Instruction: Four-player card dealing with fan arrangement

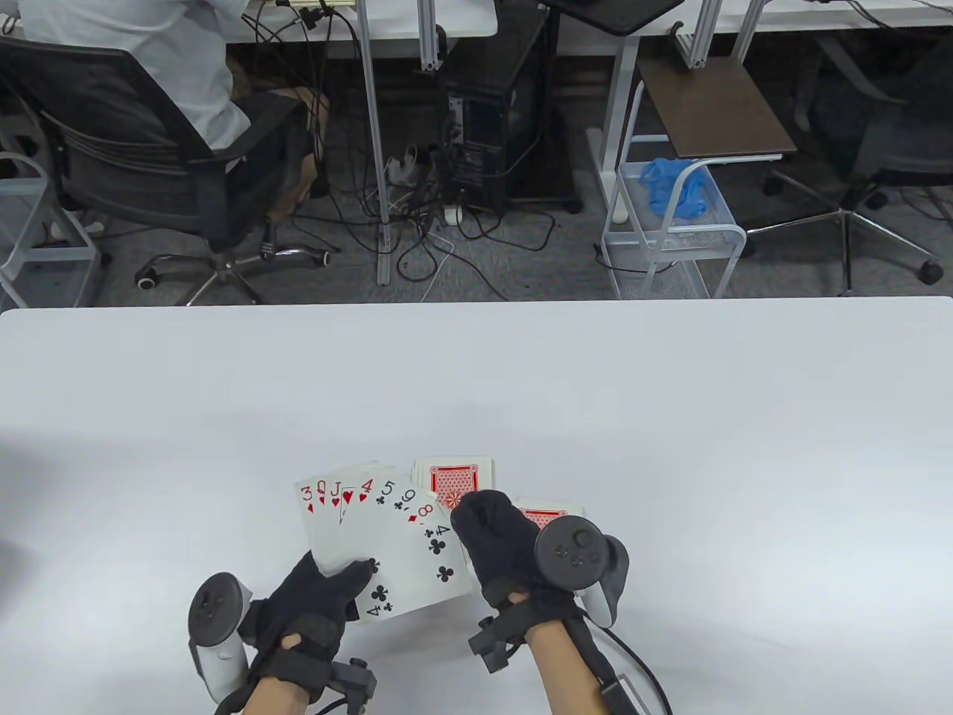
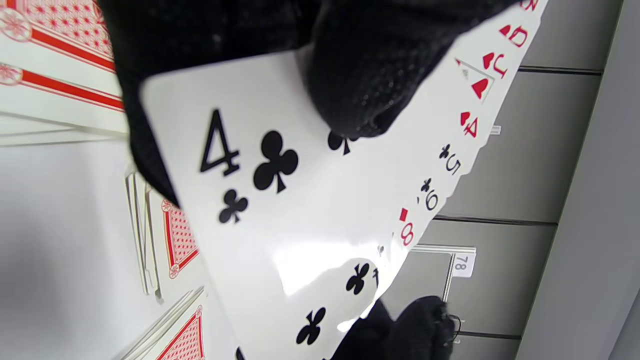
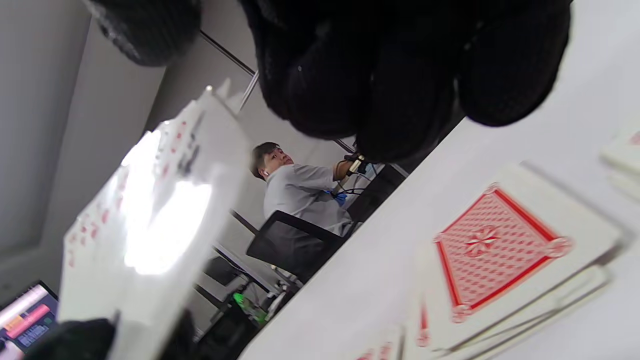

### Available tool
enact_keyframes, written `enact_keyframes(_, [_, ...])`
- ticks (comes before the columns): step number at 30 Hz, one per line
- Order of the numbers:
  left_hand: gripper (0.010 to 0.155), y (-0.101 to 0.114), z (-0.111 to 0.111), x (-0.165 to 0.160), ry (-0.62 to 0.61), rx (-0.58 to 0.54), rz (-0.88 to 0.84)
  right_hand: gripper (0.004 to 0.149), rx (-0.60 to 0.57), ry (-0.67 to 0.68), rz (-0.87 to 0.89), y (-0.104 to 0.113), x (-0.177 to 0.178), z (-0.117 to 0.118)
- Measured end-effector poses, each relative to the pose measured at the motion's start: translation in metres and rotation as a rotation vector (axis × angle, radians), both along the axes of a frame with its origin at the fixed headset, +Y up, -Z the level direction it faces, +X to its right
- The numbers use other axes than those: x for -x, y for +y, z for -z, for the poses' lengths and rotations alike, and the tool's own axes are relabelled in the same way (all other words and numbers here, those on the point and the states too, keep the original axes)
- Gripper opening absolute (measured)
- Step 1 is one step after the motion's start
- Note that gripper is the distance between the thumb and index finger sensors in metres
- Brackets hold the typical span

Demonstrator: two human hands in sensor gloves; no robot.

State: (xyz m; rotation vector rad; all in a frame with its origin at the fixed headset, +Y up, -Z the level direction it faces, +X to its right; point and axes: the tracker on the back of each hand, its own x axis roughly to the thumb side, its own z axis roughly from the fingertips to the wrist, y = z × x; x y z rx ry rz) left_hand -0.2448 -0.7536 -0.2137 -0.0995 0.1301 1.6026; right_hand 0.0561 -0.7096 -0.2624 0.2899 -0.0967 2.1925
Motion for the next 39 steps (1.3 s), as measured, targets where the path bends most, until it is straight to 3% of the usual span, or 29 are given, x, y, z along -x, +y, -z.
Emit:
enact_keyframes(8, [0.043,-0.002,0.000,0.013,0.086,0.008,0.011,0.061,0.181,0.078,0.086,-0.007,0.010,-0.001])
enact_keyframes(13, [0.043,-0.001,-0.002,0.019,0.148,0.011,0.084,0.060,0.275,0.160,0.063,0.006,0.023,-0.008])
enact_keyframes(16, [0.043,0.003,-0.003,0.014,0.136,-0.013,0.147,0.058,0.195,0.121,-0.120,0.025,0.035,-0.021])
enact_keyframes(19, [0.043,0.003,-0.003,0.003,0.071,-0.012,0.090,0.062,-0.002,0.035,-0.256,0.031,0.049,-0.033])
enact_keyframes(20, [0.043,0.003,-0.004,-0.001,0.050,-0.014,0.083,0.058,-0.108,-0.034,-0.237,0.030,0.051,-0.034])
enact_keyframes(22, [0.043,0.003,-0.004,-0.004,0.011,-0.016,0.071,0.045,-0.186,-0.055,-0.246,0.028,0.050,-0.033])
enact_keyframes(29, [0.045,0.001,0.000,-0.010,-0.081,0.005,0.002,0.038,-0.168,-0.062,-0.182,0.026,0.034,-0.024])
enact_keyframes(34, [0.045,0.001,0.003,-0.008,-0.084,-0.006,0.037,0.037,-0.107,-0.084,-0.078,0.027,0.014,-0.014])
enact_keyframes(36, [0.045,0.001,0.003,-0.008,-0.091,-0.008,0.035,0.038,-0.062,-0.035,-0.036,0.027,0.008,-0.009])
enact_keyframes(39, [0.045,0.001,0.004,-0.007,-0.091,-0.007,0.041,0.039,-0.081,-0.066,0.004,0.026,-0.001,-0.007])
